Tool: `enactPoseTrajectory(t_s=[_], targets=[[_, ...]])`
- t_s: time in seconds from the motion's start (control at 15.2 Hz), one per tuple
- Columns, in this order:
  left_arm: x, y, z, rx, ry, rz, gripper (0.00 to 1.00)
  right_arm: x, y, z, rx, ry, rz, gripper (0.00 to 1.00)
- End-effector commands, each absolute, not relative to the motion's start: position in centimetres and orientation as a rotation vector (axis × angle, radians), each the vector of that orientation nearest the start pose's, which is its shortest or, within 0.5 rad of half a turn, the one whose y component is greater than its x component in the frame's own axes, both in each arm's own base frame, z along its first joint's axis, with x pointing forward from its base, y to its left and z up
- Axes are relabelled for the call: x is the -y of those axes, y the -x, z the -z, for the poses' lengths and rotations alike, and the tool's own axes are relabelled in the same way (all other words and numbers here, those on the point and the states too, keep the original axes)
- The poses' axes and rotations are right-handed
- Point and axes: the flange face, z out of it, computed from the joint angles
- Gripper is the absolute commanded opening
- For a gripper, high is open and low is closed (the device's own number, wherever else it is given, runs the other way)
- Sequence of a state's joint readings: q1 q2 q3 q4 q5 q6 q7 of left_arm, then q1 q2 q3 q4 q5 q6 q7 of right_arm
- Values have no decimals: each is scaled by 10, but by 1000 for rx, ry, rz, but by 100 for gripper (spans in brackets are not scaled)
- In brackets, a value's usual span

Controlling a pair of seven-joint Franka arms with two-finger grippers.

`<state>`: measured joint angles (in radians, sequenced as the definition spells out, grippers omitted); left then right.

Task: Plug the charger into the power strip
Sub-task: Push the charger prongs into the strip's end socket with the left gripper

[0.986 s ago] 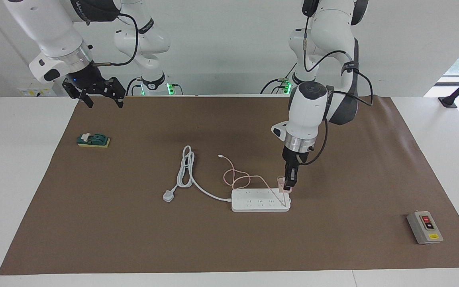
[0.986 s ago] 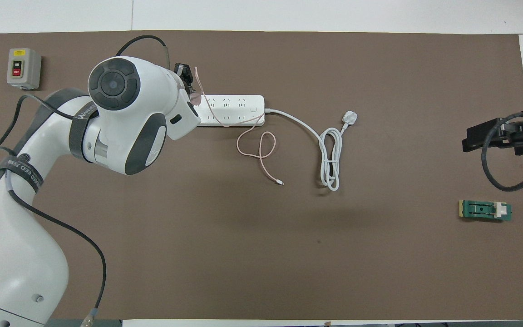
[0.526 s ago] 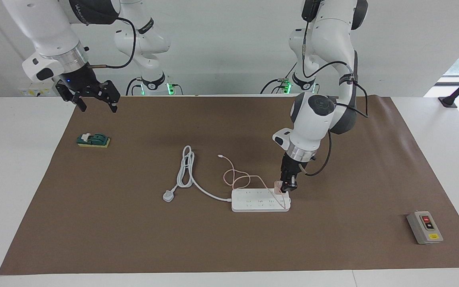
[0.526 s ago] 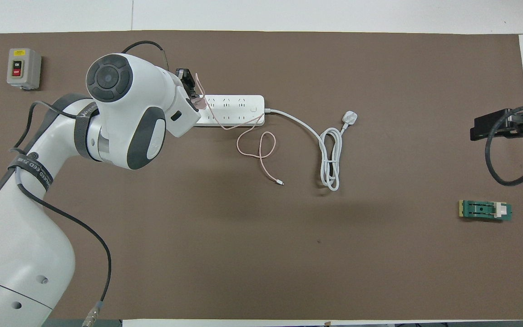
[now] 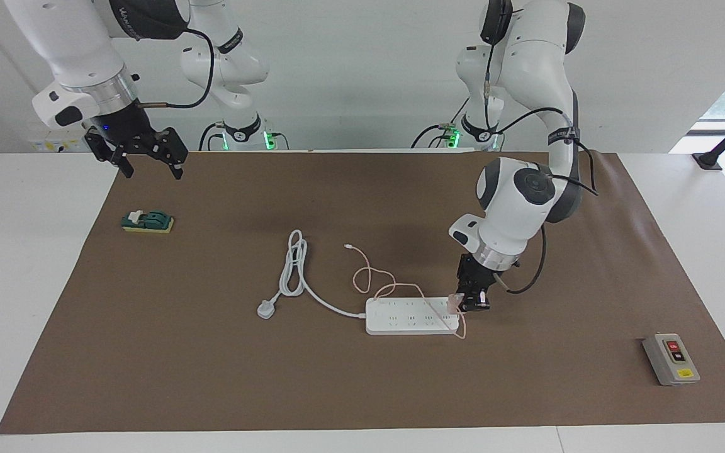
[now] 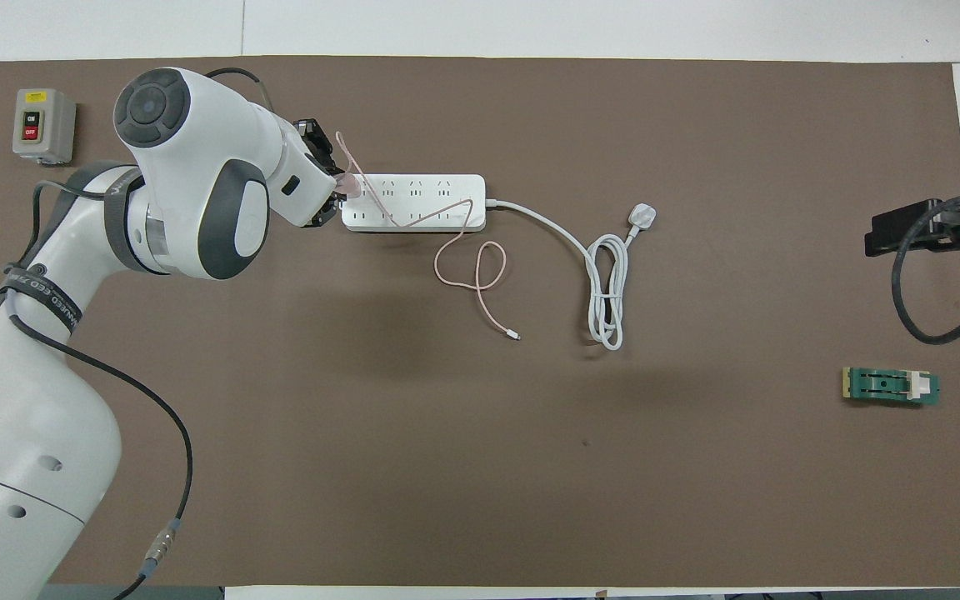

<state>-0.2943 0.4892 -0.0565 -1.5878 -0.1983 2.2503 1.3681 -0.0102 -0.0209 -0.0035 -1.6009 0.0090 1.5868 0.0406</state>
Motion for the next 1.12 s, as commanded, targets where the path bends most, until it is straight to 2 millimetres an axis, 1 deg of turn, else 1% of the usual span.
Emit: enactPoseTrajectory(t_s=[0.0, 0.13, 0.26, 0.33, 0.66, 0.79, 1.05], targets=[[247, -663, -369, -2298, 2330, 422, 0, 8, -541, -622, 19, 3150, -3, 100], [246, -664, -361, -2301, 2335, 403, 0, 6, -539, -622, 39, 3148, -10, 100], [245, -665, -360, -2300, 2329, 392, 0, 5, -538, -622, 46, 3146, -24, 100], [238, -669, -362, -2285, 2327, 387, 0, 4, -538, -622, 48, 3146, -24, 100], [239, -669, -363, -2291, 2323, 376, 0, 3, -538, -622, 51, 3147, -32, 100], [240, -669, -363, -2287, 2325, 383, 0, 6, -537, -621, 72, 3145, -39, 100], [236, -668, -361, -2298, 2331, 348, 0, 8, -536, -621, 84, 3143, -61, 100]])
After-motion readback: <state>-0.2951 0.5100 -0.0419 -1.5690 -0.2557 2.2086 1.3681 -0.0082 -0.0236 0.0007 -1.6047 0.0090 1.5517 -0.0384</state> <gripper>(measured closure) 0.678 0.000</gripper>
